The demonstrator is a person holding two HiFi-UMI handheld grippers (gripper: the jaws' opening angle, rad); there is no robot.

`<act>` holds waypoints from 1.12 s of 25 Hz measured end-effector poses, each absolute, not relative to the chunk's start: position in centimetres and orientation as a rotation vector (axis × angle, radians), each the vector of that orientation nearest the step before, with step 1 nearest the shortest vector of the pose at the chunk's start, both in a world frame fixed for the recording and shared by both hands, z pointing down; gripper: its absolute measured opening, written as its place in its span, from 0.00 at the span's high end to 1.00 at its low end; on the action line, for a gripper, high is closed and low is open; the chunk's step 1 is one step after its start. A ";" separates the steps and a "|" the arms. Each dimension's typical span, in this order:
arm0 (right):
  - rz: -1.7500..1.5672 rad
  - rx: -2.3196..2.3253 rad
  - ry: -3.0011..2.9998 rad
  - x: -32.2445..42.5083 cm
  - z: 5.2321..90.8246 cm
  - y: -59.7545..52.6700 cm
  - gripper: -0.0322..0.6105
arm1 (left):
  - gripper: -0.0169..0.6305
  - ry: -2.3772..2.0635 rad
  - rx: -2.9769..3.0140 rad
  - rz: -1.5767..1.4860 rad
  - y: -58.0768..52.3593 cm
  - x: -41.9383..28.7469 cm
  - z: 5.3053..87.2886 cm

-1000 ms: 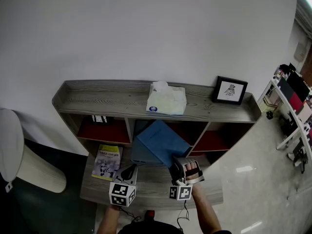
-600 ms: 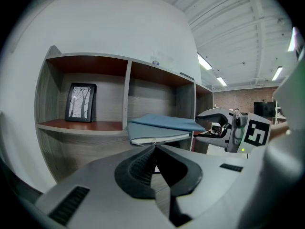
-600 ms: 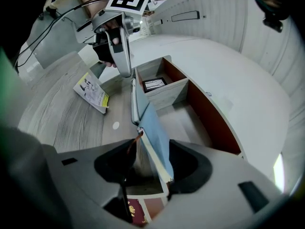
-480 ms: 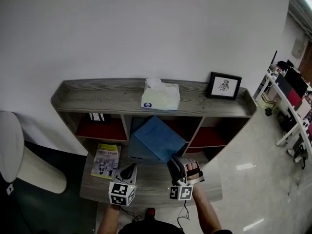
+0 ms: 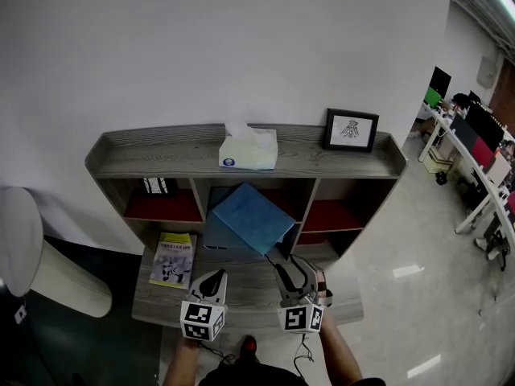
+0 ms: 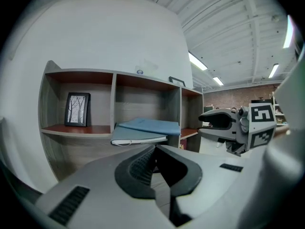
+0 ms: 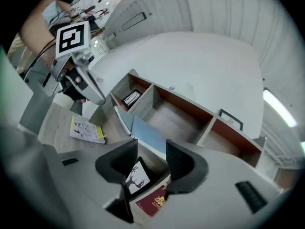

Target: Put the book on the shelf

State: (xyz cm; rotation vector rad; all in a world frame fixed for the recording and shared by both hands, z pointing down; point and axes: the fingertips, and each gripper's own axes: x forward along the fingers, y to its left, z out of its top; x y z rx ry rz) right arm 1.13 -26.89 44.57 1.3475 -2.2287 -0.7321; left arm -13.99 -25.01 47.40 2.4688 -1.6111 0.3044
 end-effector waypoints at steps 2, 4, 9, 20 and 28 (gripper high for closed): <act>-0.647 1.408 -2.292 2.1 44.8 -26.1 0.65 | 0.96 -1.618 2.479 0.296 -24.2 -13.5 46.9; -0.548 1.455 -2.355 2.9 44.9 -25.3 0.68 | 0.96 -1.624 2.485 0.290 -23.4 -13.0 46.4; -0.321 1.511 -2.514 3.9 44.1 -22.9 0.78 | 0.96 -1.630 2.502 0.268 -21.2 -11.5 45.4; -0.072 1.603 -2.602 7.1 44.9 -16.0 0.89 | 0.96 -1.624 2.516 0.264 -15.3 -8.7 45.2; -0.023 1.615 -2.624 8.5 45.1 -10.5 0.90 | 0.96 -1.621 2.526 0.271 -10.0 -7.8 45.3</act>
